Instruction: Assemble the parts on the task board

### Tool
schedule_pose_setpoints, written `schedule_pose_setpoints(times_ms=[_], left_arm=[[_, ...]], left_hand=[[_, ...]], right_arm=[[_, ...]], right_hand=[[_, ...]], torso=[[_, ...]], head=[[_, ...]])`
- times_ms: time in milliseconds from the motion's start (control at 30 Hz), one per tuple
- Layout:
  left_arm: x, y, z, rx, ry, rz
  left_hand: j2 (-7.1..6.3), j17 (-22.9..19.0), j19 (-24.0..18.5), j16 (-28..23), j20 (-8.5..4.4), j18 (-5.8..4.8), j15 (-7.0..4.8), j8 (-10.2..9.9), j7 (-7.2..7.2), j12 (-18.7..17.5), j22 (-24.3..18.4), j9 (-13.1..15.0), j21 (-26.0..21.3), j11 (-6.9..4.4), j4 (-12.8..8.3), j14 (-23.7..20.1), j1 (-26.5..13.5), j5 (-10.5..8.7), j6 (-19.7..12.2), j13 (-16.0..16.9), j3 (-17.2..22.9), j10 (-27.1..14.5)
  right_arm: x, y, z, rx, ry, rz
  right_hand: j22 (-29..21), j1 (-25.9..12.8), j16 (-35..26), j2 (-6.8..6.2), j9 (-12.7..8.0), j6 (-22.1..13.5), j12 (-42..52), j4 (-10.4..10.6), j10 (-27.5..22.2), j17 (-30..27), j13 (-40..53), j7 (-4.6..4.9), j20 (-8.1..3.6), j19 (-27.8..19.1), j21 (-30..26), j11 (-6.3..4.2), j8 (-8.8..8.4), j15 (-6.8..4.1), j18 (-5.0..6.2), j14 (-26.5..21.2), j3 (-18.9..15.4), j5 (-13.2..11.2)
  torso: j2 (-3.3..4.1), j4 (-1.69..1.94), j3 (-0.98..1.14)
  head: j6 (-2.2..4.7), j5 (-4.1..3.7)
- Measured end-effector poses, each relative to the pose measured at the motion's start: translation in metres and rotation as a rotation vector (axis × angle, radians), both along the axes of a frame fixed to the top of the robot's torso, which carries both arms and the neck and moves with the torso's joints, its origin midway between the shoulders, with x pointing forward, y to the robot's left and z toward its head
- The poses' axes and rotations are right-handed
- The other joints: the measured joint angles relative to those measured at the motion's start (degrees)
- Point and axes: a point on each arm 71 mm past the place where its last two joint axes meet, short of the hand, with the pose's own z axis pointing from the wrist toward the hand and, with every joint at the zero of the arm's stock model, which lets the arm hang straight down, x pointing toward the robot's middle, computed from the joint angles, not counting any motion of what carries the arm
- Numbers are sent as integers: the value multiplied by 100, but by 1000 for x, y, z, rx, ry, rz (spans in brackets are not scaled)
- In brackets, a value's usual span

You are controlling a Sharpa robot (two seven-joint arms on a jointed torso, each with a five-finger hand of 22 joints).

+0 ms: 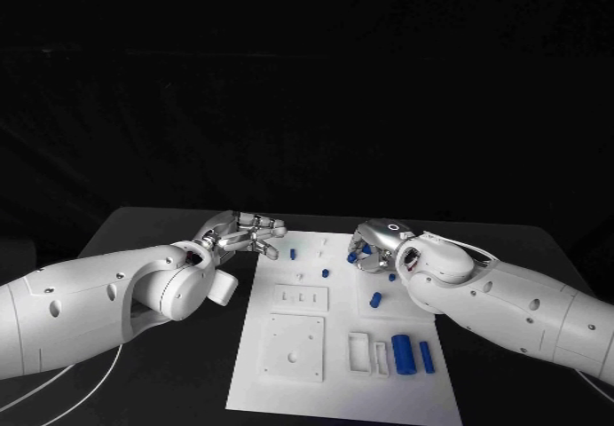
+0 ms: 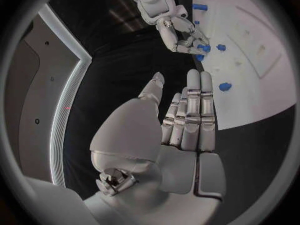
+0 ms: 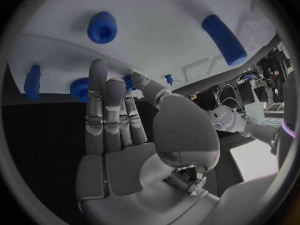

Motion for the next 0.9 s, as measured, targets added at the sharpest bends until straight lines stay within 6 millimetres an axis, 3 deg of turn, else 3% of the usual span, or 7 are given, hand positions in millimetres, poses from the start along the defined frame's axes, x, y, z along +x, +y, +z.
schedule_pose_setpoints(times_ms=[567, 900], left_arm=[[1, 3, 0, 5, 2, 6], [2, 5, 0, 8, 3, 10]], left_hand=[[-30, -1, 0, 0, 0, 0, 0, 0, 0, 0, -1, 0, 0, 20, 16, 0, -30, 0, 0, 0, 16, -61], [-30, -2, 0, 0, 0, 0, 0, 0, 20, 0, -1, 0, 0, 20, 16, 0, -30, 0, -20, 0, 16, -61]], right_arm=[[-3, 4, 2, 11, -5, 9], [-4, 4, 4, 20, -15, 9]], right_hand=[[74, -23, 0, -83, -3, -126, 0, -8, -115, -12, 0, 60, 1, 1, -147, 72, 0, 0, -1, 0, -105, 0], [109, -23, 0, -83, -4, -144, 0, -7, -156, -17, 0, 78, 10, 55, -217, 72, 0, 0, -2, 0, -137, 56]], torso=[[31, 6, -6], [42, 7, -8]], head=[[60, 3], [55, 2]])
